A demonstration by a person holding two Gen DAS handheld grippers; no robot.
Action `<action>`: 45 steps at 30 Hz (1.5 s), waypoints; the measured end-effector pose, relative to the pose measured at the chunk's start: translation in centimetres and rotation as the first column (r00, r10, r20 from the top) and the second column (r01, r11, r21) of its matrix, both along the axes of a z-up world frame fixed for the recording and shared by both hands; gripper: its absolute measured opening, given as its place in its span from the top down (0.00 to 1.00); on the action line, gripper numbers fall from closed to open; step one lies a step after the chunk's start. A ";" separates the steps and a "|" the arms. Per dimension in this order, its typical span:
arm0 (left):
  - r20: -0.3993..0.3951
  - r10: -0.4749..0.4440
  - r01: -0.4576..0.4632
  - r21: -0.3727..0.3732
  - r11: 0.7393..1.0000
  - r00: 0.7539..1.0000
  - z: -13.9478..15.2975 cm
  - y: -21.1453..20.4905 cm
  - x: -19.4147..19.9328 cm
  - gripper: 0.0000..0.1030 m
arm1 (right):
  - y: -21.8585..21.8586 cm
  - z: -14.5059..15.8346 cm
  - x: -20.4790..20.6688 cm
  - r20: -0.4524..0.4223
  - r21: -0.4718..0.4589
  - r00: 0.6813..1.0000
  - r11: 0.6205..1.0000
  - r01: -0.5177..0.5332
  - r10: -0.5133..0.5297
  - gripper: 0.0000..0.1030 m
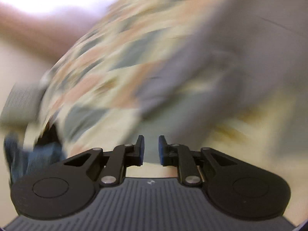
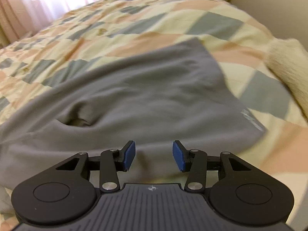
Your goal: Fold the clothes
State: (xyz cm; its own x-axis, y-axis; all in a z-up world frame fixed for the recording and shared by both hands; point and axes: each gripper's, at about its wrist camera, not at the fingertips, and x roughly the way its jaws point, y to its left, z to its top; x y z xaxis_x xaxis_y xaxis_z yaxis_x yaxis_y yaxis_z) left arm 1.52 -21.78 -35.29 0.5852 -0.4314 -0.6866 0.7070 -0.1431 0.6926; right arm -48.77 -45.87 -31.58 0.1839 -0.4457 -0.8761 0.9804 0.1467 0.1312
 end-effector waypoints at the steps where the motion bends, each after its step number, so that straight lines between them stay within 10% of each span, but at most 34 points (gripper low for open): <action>1: 0.010 -0.089 0.089 0.046 0.995 0.996 -0.7 1.2 -1.8 0.81 | 0.3 0.1 -0.2 -0.007 -0.002 1.000 1.000 0.013 -0.013 0.54; 7: 0.026 -0.068 0.065 0.097 0.993 0.997 -4.8 -0.6 -0.9 0.64 | 2.2 -1.1 -1.0 -0.024 0.025 0.999 0.999 0.034 -0.033 0.52; 9: 0.072 -0.143 0.134 0.114 0.984 0.987 -4.9 -0.9 -0.6 0.93 | 2.4 -1.3 -1.0 -0.037 0.016 0.999 1.000 0.020 -0.019 0.53; 11: 0.071 -0.106 0.100 0.083 0.992 0.992 -2.9 -2.1 1.5 0.92 | 2.1 -1.2 -1.1 -0.052 0.006 0.999 1.000 0.015 -0.015 0.53; 16: 0.158 0.054 -0.048 -0.040 0.998 0.986 1.8 -4.1 6.5 0.68 | 0.9 0.2 -1.9 -0.057 -0.049 0.998 0.999 0.007 -0.009 0.52; 19: 0.185 -0.133 0.121 0.079 0.990 0.974 0.5 -1.6 3.3 0.62 | 0.7 0.4 -2.2 -0.063 -0.060 0.998 0.998 -0.005 0.001 0.52; 23: 0.253 -0.471 0.391 0.309 0.867 0.845 -5.6 2.5 -0.8 0.55 | 0.9 0.0 -2.3 -0.092 -0.053 0.996 0.998 -0.023 0.018 0.52; 28: 0.339 -0.563 0.445 0.367 0.817 0.754 -9.6 2.5 0.0 0.58 | 1.5 -1.0 -2.5 -0.230 -0.084 0.969 0.990 -0.114 0.092 0.45; 30: 0.357 -0.581 0.450 0.388 0.804 0.731 -10.5 2.1 0.6 0.95 | 1.9 -1.7 -2.4 -0.324 -0.100 0.935 0.977 -0.187 0.146 0.45; 33: 0.369 -0.559 0.444 0.354 0.824 0.743 -9.6 1.8 1.0 0.98 | 3.6 -3.4 -1.5 -0.570 -0.111 0.756 0.881 -0.460 0.323 0.47; 37: 0.346 -0.528 0.430 0.322 0.843 0.776 -8.6 1.7 0.7 0.98 | 6.1 -6.3 -1.4 -0.817 0.010 0.356 0.630 -0.777 0.453 0.52; 41: 0.324 -0.544 0.440 0.342 0.830 0.774 -9.5 1.9 0.0 0.92 | 5.1 -8.7 -2.6 -0.871 0.123 0.170 0.539 -0.833 0.462 0.54; 45: 0.340 -0.588 0.474 0.365 0.801 0.734 -10.3 2.4 -0.5 0.73 | 4.4 -9.7 -4.4 -0.878 0.181 0.096 0.511 -0.841 0.469 0.54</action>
State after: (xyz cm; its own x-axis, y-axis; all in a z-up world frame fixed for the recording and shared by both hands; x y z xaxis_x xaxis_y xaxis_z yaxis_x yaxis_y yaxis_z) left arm 1.00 -19.40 -45.63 0.5595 -0.6169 -0.5535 0.1133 -0.6046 0.7884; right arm -53.12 -41.44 -41.33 -0.0750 -0.7726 -0.6305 0.0403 0.6294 -0.7760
